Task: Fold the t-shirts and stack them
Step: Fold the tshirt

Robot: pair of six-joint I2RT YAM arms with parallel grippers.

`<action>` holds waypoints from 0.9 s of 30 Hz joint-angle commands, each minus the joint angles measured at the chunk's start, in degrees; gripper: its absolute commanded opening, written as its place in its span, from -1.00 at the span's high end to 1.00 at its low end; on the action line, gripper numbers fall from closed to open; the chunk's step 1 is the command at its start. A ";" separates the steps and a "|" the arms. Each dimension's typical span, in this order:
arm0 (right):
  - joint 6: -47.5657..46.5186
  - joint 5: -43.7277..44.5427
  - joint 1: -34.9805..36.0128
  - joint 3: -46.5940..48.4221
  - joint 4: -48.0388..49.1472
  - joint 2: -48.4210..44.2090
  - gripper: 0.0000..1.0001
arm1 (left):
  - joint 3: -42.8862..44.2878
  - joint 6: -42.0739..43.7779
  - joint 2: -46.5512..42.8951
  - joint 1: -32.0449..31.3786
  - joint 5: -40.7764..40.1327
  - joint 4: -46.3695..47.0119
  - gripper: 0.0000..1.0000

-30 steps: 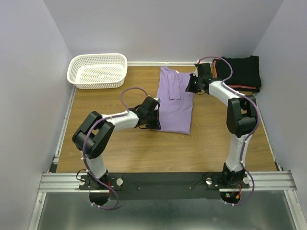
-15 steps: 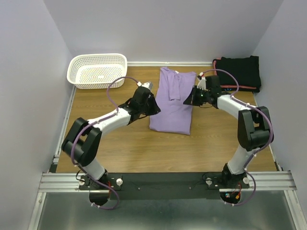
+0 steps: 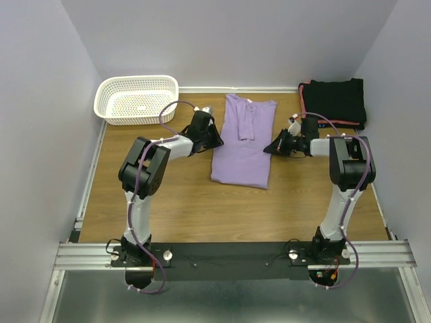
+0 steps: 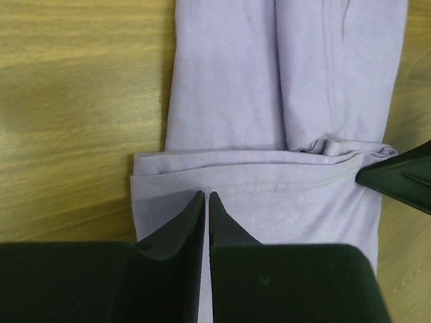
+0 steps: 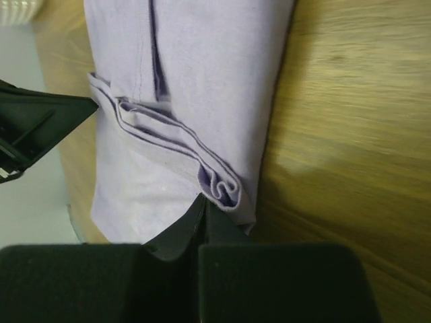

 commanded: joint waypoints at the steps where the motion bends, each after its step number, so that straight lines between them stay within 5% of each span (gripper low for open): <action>1: 2.90 -4.27 -4.34 -2.82 6.63 2.38 0.87 | -0.65 1.27 -0.46 1.03 0.72 1.58 0.74; 7: 4.58 -7.79 -3.03 -5.11 7.52 -7.62 0.81 | -7.41 0.66 -11.78 0.95 0.81 1.58 0.49; 14: 6.87 -13.15 -2.33 -18.96 7.34 -20.72 0.73 | -17.61 1.97 -25.15 -4.49 4.14 -3.23 0.27; 19: 8.01 -15.35 -2.33 -28.38 7.00 -25.21 0.73 | -21.74 2.50 -26.04 -8.97 7.57 -5.45 0.28; 27: 9.06 -10.61 -3.20 -36.84 6.64 -21.53 0.80 | -25.88 -0.92 -18.14 -7.85 8.71 -5.71 0.72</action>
